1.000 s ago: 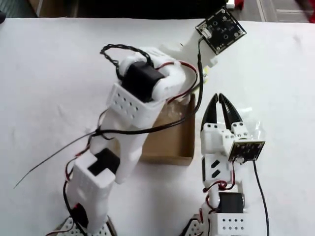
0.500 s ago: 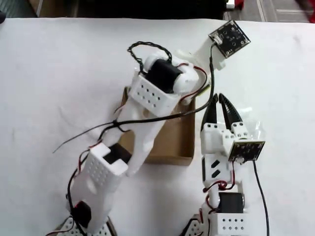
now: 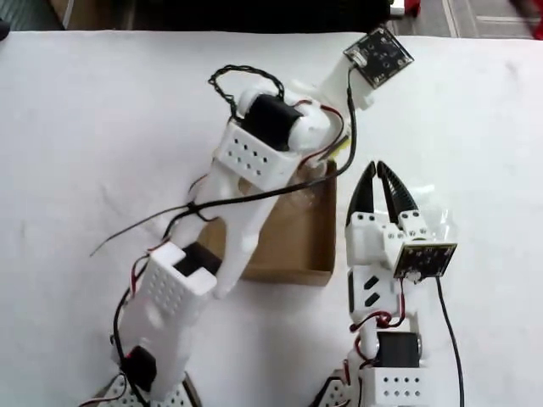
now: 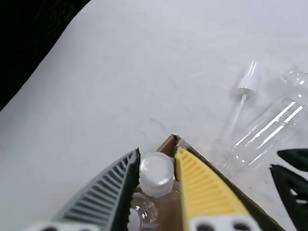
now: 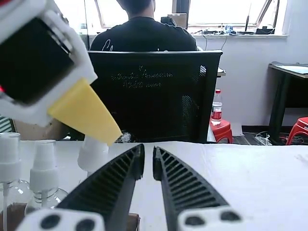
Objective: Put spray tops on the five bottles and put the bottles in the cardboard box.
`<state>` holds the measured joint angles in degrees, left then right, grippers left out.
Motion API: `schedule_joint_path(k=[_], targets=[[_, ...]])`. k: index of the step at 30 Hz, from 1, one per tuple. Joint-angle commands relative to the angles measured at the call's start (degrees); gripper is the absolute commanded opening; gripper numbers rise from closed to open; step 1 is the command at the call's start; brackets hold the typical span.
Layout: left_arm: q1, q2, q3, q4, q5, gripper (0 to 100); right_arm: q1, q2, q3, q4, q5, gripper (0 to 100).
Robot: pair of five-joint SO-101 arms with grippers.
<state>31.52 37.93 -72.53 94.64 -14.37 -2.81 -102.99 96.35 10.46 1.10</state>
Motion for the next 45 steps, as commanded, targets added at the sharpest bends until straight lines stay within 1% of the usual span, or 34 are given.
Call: schedule_joint_path(k=[1, 5, 14, 17, 19, 22, 27, 32, 35, 38, 42, 45], targets=[[-0.48, -0.92, -1.23, -0.09, 4.48, 15, -0.4, -0.31, 0.44, 0.48, 0.88, 2.5], [-0.4, -1.01, -1.23, -0.09, 5.36, 17, -0.4, -0.31, 0.44, 0.48, 0.88, 2.5], [-0.75, -1.45, -2.37, -0.53, 5.36, 17, -0.4, -0.31, 0.44, 0.48, 0.88, 2.5], [-0.75, -2.51, -8.09, -0.26, 5.36, 17, -0.4, -0.31, 0.44, 0.48, 0.88, 2.5], [-0.75, -3.56, -14.07, 0.18, 5.45, 17, -0.4, -0.31, 0.44, 0.48, 0.88, 2.5], [-0.75, -5.32, -23.12, 2.9, 5.45, 17, -0.4, -0.31, 0.44, 0.48, 0.88, 2.5], [-1.45, -13.93, -21.19, 7.74, 5.36, 17, -0.4, -0.31, 0.44, 0.48, 0.88, 2.5], [-6.9, -23.69, -20.31, 7.91, 5.45, 17, -0.4, -0.31, 0.44, 0.48, 0.88, 2.5], [-10.77, -31.52, -17.23, 8.0, 5.45, 13, -0.4, -0.31, 0.44, 0.48, 0.88, 2.5], [-16.04, -41.8, -9.32, 8.0, 5.45, 8, -0.4, -0.31, 0.44, 0.48, 0.88, 2.5], [-21.93, -58.07, 7.56, 7.82, 5.36, 6, -0.4, -0.31, 0.44, 0.48, 0.88, 2.5], [-23.25, -70.37, 21.98, 7.56, 5.01, 5, -0.4, -0.31, 0.44, 0.48, 0.88, 2.5]])
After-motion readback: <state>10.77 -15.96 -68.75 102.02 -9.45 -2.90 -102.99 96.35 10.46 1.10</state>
